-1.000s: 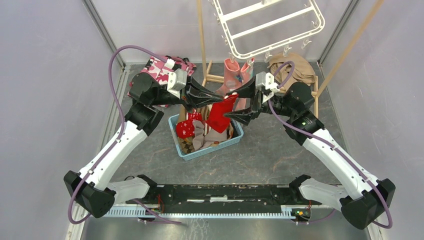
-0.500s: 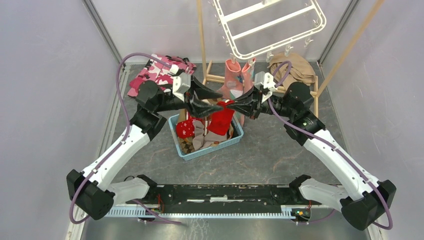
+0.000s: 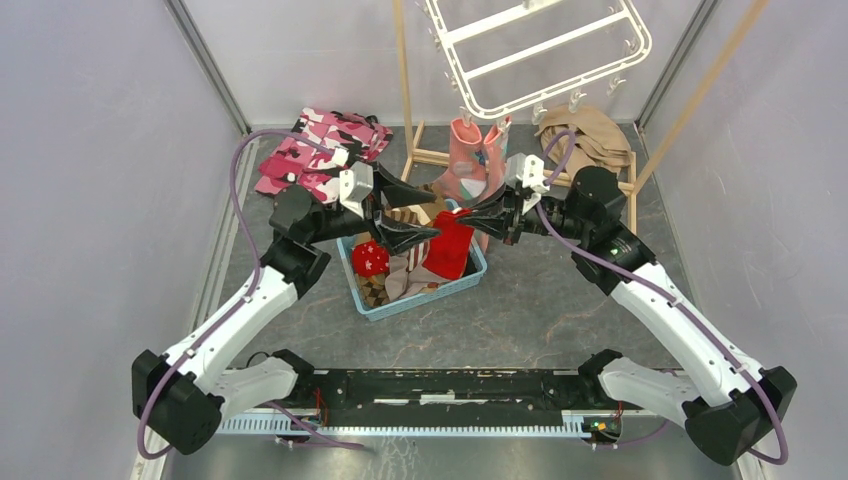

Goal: Clip the socks to the hanger
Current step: Pick up the sock from the bin.

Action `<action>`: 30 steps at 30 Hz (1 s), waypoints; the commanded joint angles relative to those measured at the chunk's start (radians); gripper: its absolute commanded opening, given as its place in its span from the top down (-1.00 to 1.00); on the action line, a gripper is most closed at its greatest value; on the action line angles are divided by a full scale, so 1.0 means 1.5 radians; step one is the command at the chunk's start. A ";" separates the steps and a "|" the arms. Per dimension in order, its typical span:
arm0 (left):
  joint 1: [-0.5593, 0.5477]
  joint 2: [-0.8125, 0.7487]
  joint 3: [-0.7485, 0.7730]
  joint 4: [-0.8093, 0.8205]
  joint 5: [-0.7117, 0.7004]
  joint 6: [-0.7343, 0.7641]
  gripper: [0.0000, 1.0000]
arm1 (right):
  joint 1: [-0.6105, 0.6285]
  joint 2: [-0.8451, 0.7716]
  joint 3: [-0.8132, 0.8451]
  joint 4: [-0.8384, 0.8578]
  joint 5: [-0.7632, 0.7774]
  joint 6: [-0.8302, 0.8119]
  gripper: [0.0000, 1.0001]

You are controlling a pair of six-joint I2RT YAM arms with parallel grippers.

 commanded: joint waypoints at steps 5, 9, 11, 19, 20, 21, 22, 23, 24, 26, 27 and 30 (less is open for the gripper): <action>0.002 0.053 -0.030 0.271 0.001 -0.200 -0.30 | 0.003 0.007 0.009 0.012 0.003 -0.002 0.92; 0.002 0.063 -0.044 0.326 0.003 -0.238 -0.29 | 0.002 0.002 0.005 0.035 0.007 0.013 0.92; 0.002 0.062 -0.051 0.338 -0.003 -0.240 -0.29 | 0.003 0.001 0.002 0.059 0.006 0.033 0.93; 0.002 0.088 -0.073 0.479 -0.033 -0.308 -0.26 | 0.003 -0.001 -0.018 0.164 -0.005 0.131 0.93; 0.001 0.092 -0.073 0.490 -0.038 -0.312 -0.25 | 0.003 0.001 -0.017 0.166 -0.005 0.133 0.93; 0.001 0.095 -0.071 0.499 -0.042 -0.316 -0.24 | 0.003 0.000 -0.018 0.168 -0.005 0.136 0.93; 0.001 0.098 -0.068 0.505 -0.046 -0.320 -0.22 | 0.002 0.001 -0.016 0.169 -0.005 0.138 0.93; 0.000 0.103 -0.064 0.509 -0.047 -0.325 -0.19 | 0.003 0.000 -0.017 0.173 -0.005 0.140 0.93; -0.001 0.108 -0.059 0.510 -0.046 -0.329 -0.18 | 0.003 0.000 -0.018 0.178 -0.005 0.146 0.93; -0.002 0.115 -0.052 0.514 -0.044 -0.332 -0.15 | 0.003 -0.002 -0.021 0.192 -0.005 0.156 0.92; -0.003 0.117 -0.052 0.517 -0.045 -0.333 -0.12 | 0.003 -0.002 -0.022 0.196 -0.006 0.160 0.93; -0.005 0.122 -0.049 0.523 -0.050 -0.337 -0.07 | 0.002 0.000 -0.026 0.204 -0.006 0.168 0.93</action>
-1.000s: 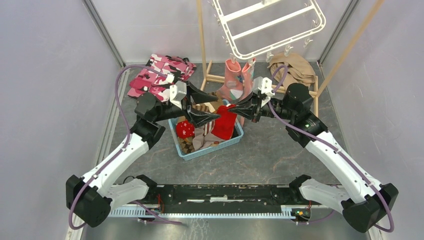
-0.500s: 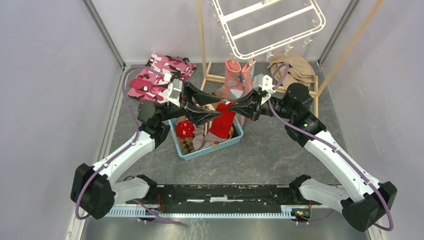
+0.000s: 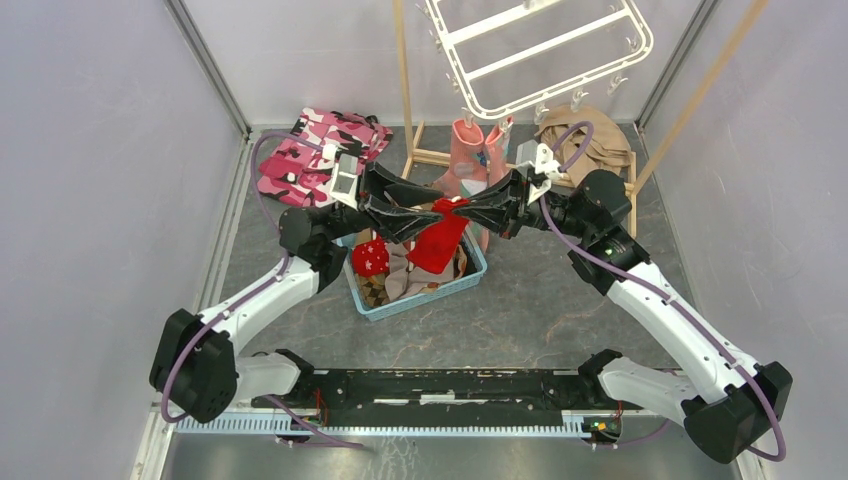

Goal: Clip the socks to the hanger
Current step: Pick up the sock from the bin.

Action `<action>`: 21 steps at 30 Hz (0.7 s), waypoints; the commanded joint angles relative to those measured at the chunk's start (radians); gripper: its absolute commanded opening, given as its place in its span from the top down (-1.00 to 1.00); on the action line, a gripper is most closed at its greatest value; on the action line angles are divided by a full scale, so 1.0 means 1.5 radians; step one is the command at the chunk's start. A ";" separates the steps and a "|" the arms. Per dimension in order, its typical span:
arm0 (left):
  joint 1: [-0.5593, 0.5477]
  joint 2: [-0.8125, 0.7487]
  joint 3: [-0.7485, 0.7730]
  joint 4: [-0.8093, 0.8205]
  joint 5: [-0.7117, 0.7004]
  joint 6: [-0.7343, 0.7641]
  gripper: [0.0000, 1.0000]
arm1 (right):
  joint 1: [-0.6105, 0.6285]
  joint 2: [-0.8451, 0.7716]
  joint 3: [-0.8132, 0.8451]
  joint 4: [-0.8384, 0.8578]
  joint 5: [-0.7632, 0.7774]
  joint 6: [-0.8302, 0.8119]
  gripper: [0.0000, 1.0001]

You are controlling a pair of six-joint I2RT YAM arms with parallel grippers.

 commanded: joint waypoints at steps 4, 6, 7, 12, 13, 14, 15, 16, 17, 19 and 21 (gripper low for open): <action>-0.009 0.009 0.023 0.056 -0.020 -0.036 0.00 | 0.003 -0.008 -0.006 0.057 -0.008 0.030 0.93; -0.009 0.012 0.027 0.059 -0.020 -0.042 0.22 | 0.002 -0.008 -0.008 0.058 -0.009 0.030 0.92; -0.010 0.013 0.030 0.060 -0.018 -0.044 0.28 | 0.002 -0.008 -0.009 0.057 -0.009 0.030 0.92; -0.012 0.017 0.036 0.059 -0.017 -0.048 0.51 | 0.003 -0.007 -0.012 0.062 -0.012 0.034 0.92; -0.012 0.018 0.037 0.057 -0.017 -0.046 0.79 | 0.003 -0.007 -0.012 0.062 -0.011 0.033 0.91; -0.012 0.019 0.036 0.057 -0.015 -0.045 0.94 | 0.003 -0.007 -0.012 0.062 -0.011 0.034 0.91; -0.012 0.019 0.036 0.055 -0.016 -0.045 0.96 | 0.003 -0.008 -0.012 0.062 -0.010 0.034 0.84; -0.012 0.018 0.035 0.055 -0.019 -0.044 0.96 | 0.002 -0.008 -0.012 0.060 -0.009 0.033 0.72; -0.012 0.018 0.034 0.052 -0.026 -0.041 0.96 | 0.002 -0.007 -0.012 0.052 -0.006 0.028 0.54; -0.011 0.010 0.027 0.029 -0.042 -0.023 0.96 | -0.002 -0.015 -0.002 0.006 0.011 -0.006 0.27; -0.011 -0.005 0.016 -0.008 -0.058 0.012 0.96 | -0.026 -0.034 -0.004 -0.023 0.031 -0.034 0.02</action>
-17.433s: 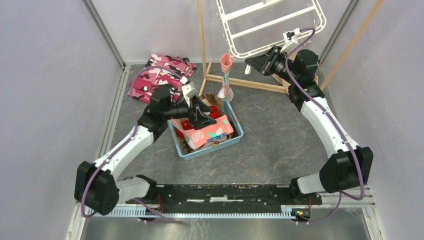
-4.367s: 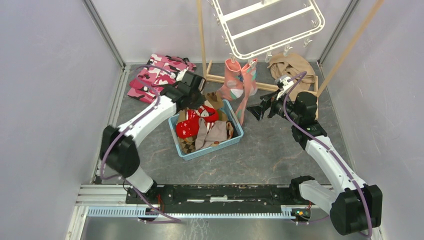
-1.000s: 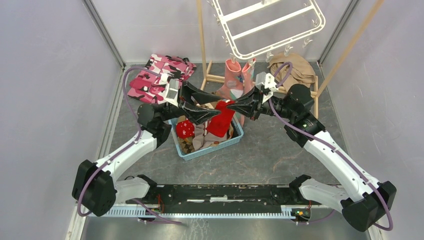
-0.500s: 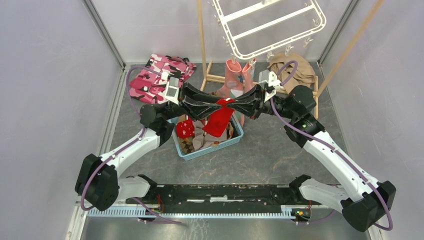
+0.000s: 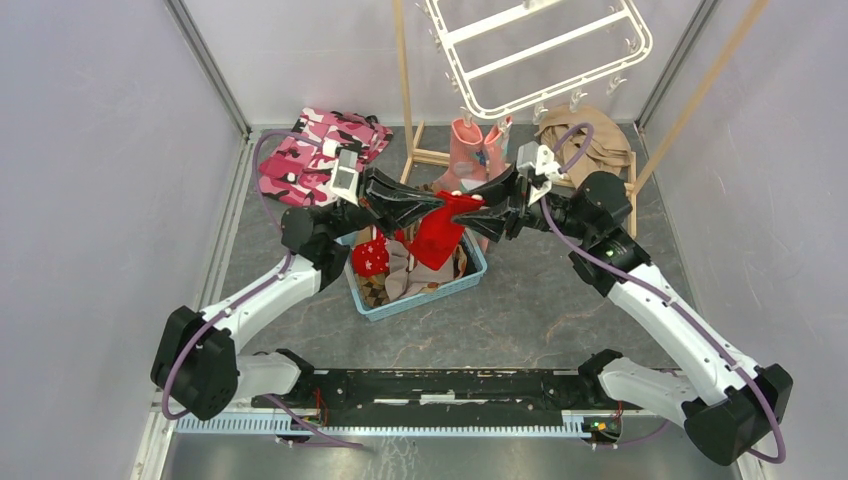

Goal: Clip the socks to the hanger
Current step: Pick up the sock from the bin.

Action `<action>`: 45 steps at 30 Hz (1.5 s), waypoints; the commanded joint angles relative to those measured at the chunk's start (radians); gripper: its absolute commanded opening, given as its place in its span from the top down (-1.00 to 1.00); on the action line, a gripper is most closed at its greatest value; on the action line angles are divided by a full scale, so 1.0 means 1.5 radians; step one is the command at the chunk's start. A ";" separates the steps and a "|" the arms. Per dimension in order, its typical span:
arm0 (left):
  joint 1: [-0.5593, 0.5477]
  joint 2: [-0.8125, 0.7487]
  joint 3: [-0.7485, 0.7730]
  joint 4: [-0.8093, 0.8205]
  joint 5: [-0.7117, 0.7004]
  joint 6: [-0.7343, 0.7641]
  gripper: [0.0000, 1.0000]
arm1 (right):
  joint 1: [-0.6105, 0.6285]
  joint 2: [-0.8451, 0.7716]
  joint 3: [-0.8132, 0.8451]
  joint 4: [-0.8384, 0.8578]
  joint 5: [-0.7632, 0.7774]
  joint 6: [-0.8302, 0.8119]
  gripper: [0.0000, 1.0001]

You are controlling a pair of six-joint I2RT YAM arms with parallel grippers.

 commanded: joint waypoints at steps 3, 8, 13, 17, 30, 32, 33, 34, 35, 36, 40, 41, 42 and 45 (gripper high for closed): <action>-0.002 -0.043 -0.017 -0.077 -0.061 0.091 0.96 | -0.108 -0.068 -0.018 -0.030 0.017 -0.047 -0.32; -0.002 -0.065 -0.038 -0.116 -0.073 0.136 0.96 | -0.204 -0.080 -0.008 -0.068 -0.009 -0.084 -0.42; -0.002 -0.076 -0.031 -0.173 -0.062 0.191 0.96 | -0.272 -0.064 0.000 -0.051 -0.017 -0.086 -0.45; 0.000 -0.085 -0.020 -0.236 -0.055 0.247 0.96 | -0.315 -0.043 -0.009 -0.004 -0.033 -0.062 -0.47; 0.009 -0.059 0.025 -0.312 0.003 0.312 0.96 | -0.389 0.056 0.037 0.080 -0.111 -0.171 -0.59; 0.010 -0.063 0.029 -0.328 0.005 0.328 0.96 | -0.402 0.076 0.051 0.097 -0.113 -0.164 -0.59; 0.011 -0.066 0.030 -0.337 0.006 0.338 0.96 | -0.409 0.085 0.052 0.112 -0.116 -0.150 -0.59; 0.011 -0.068 0.031 -0.345 0.006 0.346 0.96 | -0.416 0.095 0.050 0.143 -0.122 -0.127 -0.59; 0.012 -0.070 0.033 -0.354 0.006 0.353 0.96 | -0.420 0.105 0.047 0.182 -0.128 -0.101 -0.59; 0.013 -0.071 0.033 -0.358 0.008 0.359 0.96 | -0.423 0.117 0.047 0.204 -0.133 -0.077 -0.58; 0.014 -0.071 0.042 -0.382 0.011 0.376 0.96 | -0.424 0.160 0.054 0.286 -0.141 -0.017 -0.56; 0.014 -0.069 0.044 -0.385 0.011 0.380 0.96 | -0.424 0.172 0.055 0.320 -0.145 0.013 -0.55; 0.015 -0.069 0.047 -0.387 0.011 0.382 0.96 | -0.424 0.181 0.055 0.357 -0.148 0.035 -0.55; 0.016 -0.061 0.056 -0.391 0.013 0.385 0.96 | -0.424 0.207 0.048 0.436 -0.148 0.103 -0.52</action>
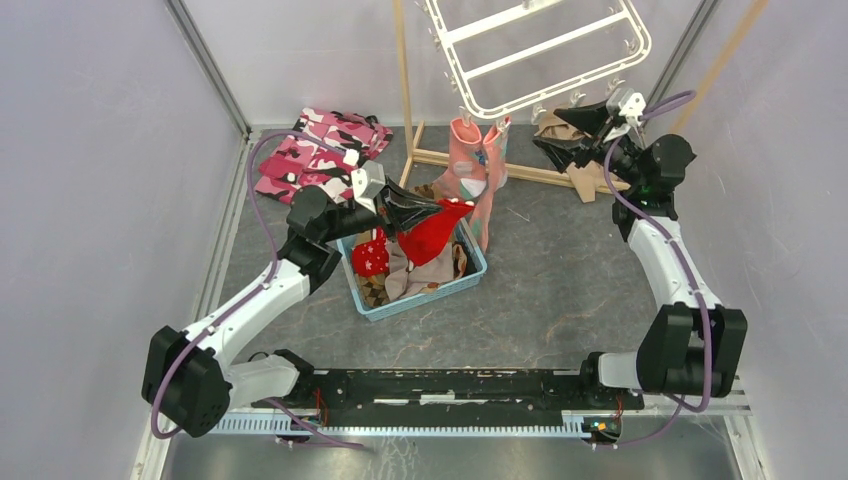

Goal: Clip the socks to the hanger
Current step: Open the clamp at the hanger.

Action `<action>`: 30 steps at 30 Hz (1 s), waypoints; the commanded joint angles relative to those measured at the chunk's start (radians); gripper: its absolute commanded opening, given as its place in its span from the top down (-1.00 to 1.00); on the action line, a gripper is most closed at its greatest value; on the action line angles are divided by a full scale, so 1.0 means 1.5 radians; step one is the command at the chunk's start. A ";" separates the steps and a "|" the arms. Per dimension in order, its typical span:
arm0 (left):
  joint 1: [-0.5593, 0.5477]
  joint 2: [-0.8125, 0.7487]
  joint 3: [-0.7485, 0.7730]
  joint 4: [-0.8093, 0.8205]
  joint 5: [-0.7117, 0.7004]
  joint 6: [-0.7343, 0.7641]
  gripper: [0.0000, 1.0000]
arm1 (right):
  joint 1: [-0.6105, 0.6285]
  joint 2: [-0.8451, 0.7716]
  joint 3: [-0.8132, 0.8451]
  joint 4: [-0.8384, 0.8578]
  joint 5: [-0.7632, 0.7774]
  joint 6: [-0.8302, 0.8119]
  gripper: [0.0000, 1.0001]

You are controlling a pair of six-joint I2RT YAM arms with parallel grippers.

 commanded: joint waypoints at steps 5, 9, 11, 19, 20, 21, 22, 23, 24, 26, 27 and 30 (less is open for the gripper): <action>0.005 0.015 0.055 -0.005 0.019 0.045 0.96 | 0.000 0.048 0.003 0.277 -0.013 0.166 -0.48; 0.004 0.028 0.069 -0.007 0.023 0.043 0.96 | 0.002 0.069 0.004 0.312 -0.003 0.167 -0.46; 0.005 0.033 0.074 -0.007 0.023 0.043 0.96 | 0.003 0.081 0.001 0.336 0.003 0.168 -0.44; 0.004 0.042 0.083 -0.010 0.019 0.043 0.96 | 0.006 0.134 0.007 0.419 0.015 0.213 -0.38; 0.004 0.043 0.084 -0.010 0.019 0.043 0.96 | 0.006 0.141 0.008 0.442 0.015 0.232 -0.37; 0.005 0.046 0.086 -0.011 0.018 0.043 0.96 | 0.008 0.149 0.008 0.460 0.017 0.245 -0.35; 0.005 0.048 0.088 -0.011 0.019 0.043 0.96 | 0.009 0.156 0.009 0.478 0.019 0.260 -0.34; 0.004 0.051 0.090 -0.012 0.019 0.043 0.96 | 0.011 0.162 0.010 0.491 0.021 0.272 -0.33; 0.005 0.053 0.093 -0.011 0.019 0.043 0.96 | 0.014 0.168 0.012 0.502 0.023 0.280 -0.31; 0.005 0.060 0.098 -0.011 0.021 0.043 0.96 | 0.022 0.174 0.016 0.506 0.025 0.284 -0.29; 0.005 0.063 0.103 -0.011 0.022 0.043 0.96 | 0.025 0.176 0.017 0.505 0.027 0.282 -0.29; 0.005 0.073 0.112 -0.010 0.024 0.042 0.96 | 0.032 0.184 0.019 0.505 0.034 0.279 -0.28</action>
